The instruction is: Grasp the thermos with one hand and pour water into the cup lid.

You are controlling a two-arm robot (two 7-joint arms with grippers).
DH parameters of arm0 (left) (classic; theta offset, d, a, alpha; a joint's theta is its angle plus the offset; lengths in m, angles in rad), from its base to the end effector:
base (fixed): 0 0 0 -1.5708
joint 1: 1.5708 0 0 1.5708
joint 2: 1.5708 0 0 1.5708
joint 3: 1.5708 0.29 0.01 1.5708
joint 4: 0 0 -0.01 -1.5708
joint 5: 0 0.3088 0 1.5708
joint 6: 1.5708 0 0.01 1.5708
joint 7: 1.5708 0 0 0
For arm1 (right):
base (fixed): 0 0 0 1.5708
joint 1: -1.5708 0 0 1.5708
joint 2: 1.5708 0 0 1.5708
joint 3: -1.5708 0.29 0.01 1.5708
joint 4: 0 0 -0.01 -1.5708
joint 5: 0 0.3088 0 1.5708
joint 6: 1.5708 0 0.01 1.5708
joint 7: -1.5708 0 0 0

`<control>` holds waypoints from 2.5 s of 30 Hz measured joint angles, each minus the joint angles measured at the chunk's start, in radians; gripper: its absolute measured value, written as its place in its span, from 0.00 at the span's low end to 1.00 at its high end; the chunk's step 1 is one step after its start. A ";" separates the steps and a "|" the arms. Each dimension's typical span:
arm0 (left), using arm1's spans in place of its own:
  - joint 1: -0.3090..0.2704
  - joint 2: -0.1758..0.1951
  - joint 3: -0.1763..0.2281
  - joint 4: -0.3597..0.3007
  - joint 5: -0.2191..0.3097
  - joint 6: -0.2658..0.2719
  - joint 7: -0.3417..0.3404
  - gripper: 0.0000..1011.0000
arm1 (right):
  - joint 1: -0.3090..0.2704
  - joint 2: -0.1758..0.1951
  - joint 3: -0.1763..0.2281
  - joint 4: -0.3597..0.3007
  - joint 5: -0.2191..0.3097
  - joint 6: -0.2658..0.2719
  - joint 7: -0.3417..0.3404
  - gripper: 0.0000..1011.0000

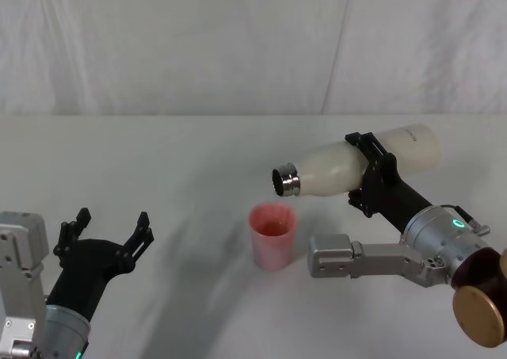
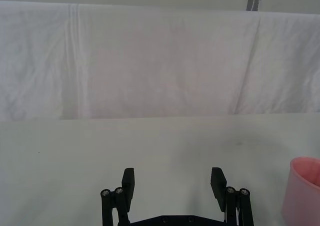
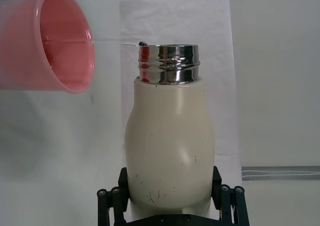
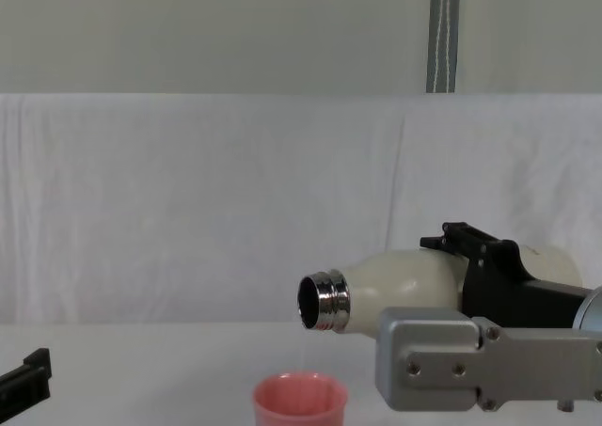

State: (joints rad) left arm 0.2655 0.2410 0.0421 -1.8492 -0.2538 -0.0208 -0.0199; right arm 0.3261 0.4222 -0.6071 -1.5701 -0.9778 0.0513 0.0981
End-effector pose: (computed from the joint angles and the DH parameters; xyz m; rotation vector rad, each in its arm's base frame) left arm 0.2529 0.0376 -0.2853 -0.0380 0.0140 1.4460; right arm 0.3684 0.0476 -0.2458 -0.8349 -1.3136 -0.8080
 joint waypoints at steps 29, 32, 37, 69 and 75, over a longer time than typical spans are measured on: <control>0.000 0.000 0.000 0.000 0.000 0.000 0.000 0.99 | 0.001 0.005 -0.003 -0.003 -0.013 0.006 0.001 0.94; 0.000 0.000 0.000 0.000 0.000 0.000 0.000 0.99 | 0.000 0.005 -0.004 -0.003 -0.013 0.006 0.001 0.94; 0.000 0.000 0.000 0.000 0.000 0.000 0.000 0.99 | 0.000 0.004 -0.004 -0.003 -0.014 0.006 0.001 0.94; 0.000 0.000 0.000 0.000 0.000 0.000 0.000 0.99 | -0.043 -0.043 0.073 0.010 0.150 -0.078 -0.055 0.94; 0.000 0.000 0.000 0.000 0.000 0.000 0.000 0.99 | -0.051 -0.056 0.098 0.014 0.197 -0.100 -0.061 0.94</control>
State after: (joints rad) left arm 0.2655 0.2410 0.0421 -1.8492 -0.2538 -0.0208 -0.0199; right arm 0.2752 0.3667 -0.5096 -1.5562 -0.7805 -0.0490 0.0369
